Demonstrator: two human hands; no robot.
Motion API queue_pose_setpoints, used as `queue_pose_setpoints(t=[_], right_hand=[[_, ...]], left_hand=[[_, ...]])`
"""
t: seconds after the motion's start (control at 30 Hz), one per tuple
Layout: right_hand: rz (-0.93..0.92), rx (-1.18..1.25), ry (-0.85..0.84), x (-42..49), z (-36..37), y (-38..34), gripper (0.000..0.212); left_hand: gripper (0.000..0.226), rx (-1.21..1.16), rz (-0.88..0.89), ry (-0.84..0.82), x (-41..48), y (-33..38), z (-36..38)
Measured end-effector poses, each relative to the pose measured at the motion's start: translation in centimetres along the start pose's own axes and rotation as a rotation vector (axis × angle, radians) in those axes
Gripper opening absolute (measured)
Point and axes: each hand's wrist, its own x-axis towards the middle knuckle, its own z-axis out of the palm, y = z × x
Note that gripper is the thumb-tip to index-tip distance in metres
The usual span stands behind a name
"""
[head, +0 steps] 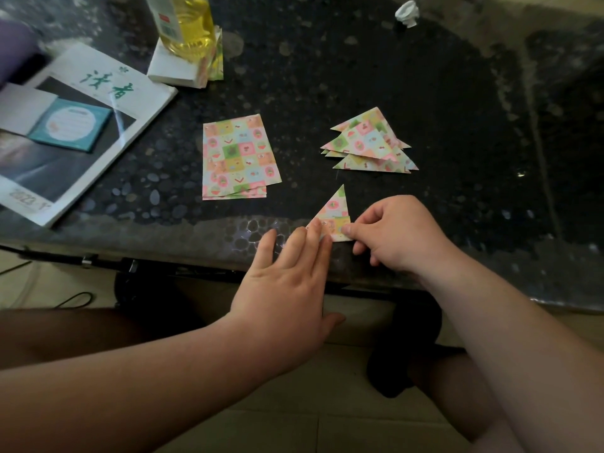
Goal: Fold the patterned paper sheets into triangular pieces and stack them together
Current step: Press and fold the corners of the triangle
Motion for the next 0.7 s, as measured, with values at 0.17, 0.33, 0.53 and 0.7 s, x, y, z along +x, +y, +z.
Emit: queue_pose_setpoints(t=[0.17, 0.33, 0.53, 0.7], right_hand=[[-0.026, 0.012, 0.016, -0.04, 0.24, 0.14, 0.022], [-0.043, 0.012, 0.010, 0.01, 0.28, 0.20, 0.023], [-0.052, 0.033, 0.021, 0.15, 0.38, 0.36, 0.023], [-0.039, 0.046, 0.020, 0.22, 0.41, 0.40, 0.019]], left_hand=[[0.102, 0.011, 0.032, -0.030, 0.25, 0.17, -0.01], [0.103, 0.015, 0.030, -0.036, 0.26, 0.30, 0.20], [0.103, 0.019, 0.023, -0.058, 0.33, 0.44, 0.31], [0.103, 0.017, 0.020, -0.052, 0.44, 0.55, 0.72]])
